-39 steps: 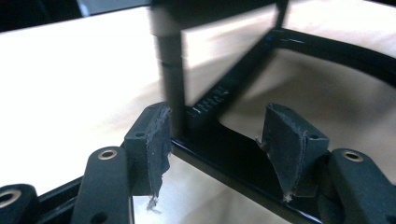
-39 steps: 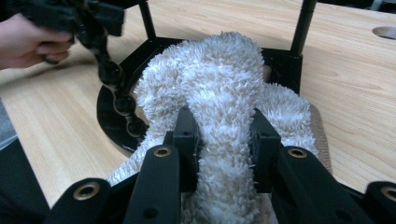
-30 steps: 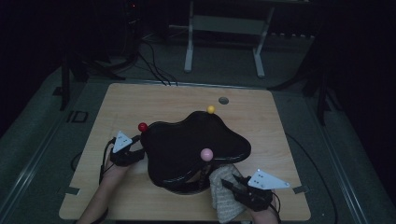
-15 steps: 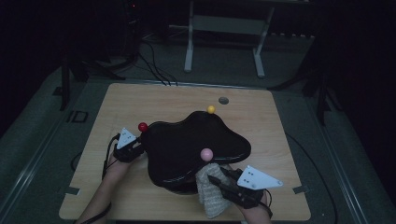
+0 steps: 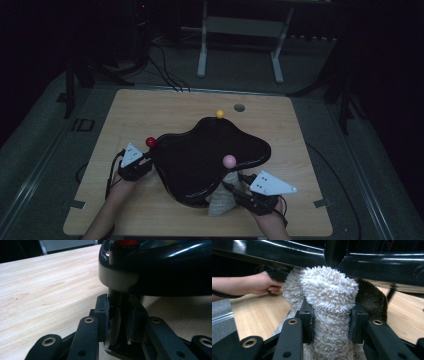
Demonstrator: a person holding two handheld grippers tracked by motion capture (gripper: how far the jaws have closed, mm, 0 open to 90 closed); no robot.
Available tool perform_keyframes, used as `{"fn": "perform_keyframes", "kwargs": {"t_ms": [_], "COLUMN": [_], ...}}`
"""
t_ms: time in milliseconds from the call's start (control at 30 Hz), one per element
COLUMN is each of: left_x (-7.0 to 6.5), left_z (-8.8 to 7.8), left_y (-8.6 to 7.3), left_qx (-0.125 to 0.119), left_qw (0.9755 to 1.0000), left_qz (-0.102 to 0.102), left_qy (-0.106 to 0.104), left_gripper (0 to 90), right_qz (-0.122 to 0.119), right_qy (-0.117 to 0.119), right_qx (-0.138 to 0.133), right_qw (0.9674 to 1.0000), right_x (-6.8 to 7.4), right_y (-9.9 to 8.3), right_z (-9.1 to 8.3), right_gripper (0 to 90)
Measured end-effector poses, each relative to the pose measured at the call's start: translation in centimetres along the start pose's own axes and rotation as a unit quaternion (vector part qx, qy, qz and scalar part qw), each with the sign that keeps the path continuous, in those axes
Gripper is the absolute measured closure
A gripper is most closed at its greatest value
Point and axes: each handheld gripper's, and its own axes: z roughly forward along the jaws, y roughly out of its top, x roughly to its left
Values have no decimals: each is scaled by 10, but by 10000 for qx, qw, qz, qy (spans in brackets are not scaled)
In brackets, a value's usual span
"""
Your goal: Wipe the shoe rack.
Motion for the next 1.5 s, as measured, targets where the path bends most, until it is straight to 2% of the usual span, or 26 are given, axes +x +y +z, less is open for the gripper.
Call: {"fn": "perform_keyframes", "kwargs": {"t_ms": [100,267,433,467,533,700,833,933,1000,1100,1233,1267,1300,1333,1433,1500], "left_x": [-2,-5,-10,-12,-14,-19,-18,-10,-4,4,-2,-4,-6,-9,-12,-13], "left_z": [-6,-15,-24,-25,-28,-34,-39,-50,-61,-82,-101,-102,-102,-100,-96,-90], "left_y": [-3,-7,-11,-12,-13,-16,-16,-17,-16,-10,11,16,21,26,37,42], "left_qx": [-13,19,29,32,26,24,171,218,151,-144,-547,-632,-636,-619,-771,-758], "left_qw": [10000,9997,9988,9987,9985,9985,9983,9985,9989,9983,9969,9961,9960,9964,9943,9950], "left_qz": [6,69,149,198,170,208,171,105,16,-200,-134,-152,-71,7,-80,-77], "left_qy": [-88,-247,-465,-459,-510,-503,-531,-482,-434,-534,-552,-596,-631,-578,-733,-649], "left_gripper": [734,735,735,735,735,733,595,550,529,497,460,442,439,432,415,411], "right_qz": [29,-77,-9,3,22,-2,8,32,31,61,55,67,68,61,57,43], "right_qy": [-65,-155,-232,-231,-217,-220,-225,-218,-218,-211,-232,-230,-241,-249,-252,-261], "right_qx": [15,12,56,55,70,103,102,96,86,66,72,75,78,79,94,95], "right_qw": [10000,9999,9997,9997,9997,9997,9997,9997,9997,9997,9997,9997,9997,9996,9996,9996], "right_x": [-11,-26,-39,-41,-45,-48,-48,-48,-48,-48,-48,-48,-48,-48,-48,-47], "right_y": [0,0,1,1,1,2,2,1,1,1,1,1,1,1,2,2], "right_z": [-1,0,0,0,0,-1,-1,-1,-1,-1,-1,-1,-1,-1,-1,-1], "right_gripper": [664,686,702,704,706,709,709,708,708,708,708,707,708,707,707,707]}}
